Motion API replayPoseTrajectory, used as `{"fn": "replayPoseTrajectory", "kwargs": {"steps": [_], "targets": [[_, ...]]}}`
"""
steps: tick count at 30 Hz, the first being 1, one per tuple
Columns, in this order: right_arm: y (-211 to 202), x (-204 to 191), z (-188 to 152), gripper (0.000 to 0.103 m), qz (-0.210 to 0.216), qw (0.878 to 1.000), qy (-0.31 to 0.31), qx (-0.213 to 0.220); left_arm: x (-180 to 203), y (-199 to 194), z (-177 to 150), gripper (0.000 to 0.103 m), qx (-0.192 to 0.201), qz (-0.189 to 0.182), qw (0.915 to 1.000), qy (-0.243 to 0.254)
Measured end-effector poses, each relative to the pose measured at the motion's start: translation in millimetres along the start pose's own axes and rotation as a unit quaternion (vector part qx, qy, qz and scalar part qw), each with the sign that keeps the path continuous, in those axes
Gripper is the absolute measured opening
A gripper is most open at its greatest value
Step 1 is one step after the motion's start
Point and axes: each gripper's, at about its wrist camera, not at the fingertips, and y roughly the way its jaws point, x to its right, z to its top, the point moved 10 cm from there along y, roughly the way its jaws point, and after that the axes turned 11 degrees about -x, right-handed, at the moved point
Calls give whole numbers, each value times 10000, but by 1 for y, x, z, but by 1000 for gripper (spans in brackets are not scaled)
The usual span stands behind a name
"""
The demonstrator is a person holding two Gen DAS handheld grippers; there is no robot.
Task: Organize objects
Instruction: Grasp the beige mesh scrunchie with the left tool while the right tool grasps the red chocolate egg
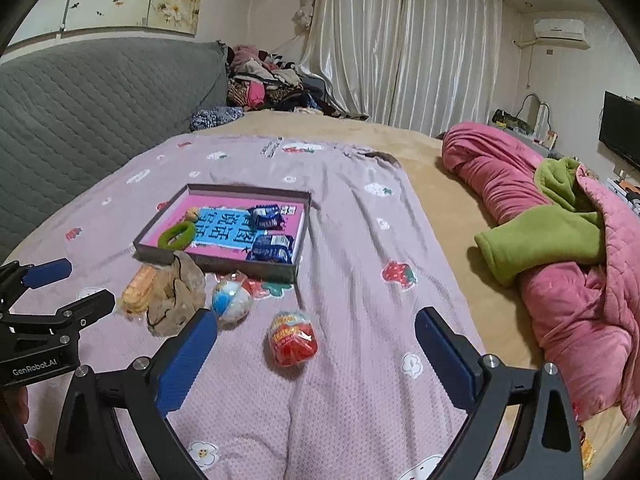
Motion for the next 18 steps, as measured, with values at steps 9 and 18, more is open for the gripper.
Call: {"fn": "replayPoseTrajectory", "kwargs": {"steps": [9, 18], "targets": [[23, 0, -12, 100, -14, 9997, -39, -238, 3, 23, -8, 81, -178, -26, 9998, 40], [48, -2, -21, 100, -40, 9988, -77, -475, 8, 41, -12, 81, -295, -29, 9995, 114]]}}
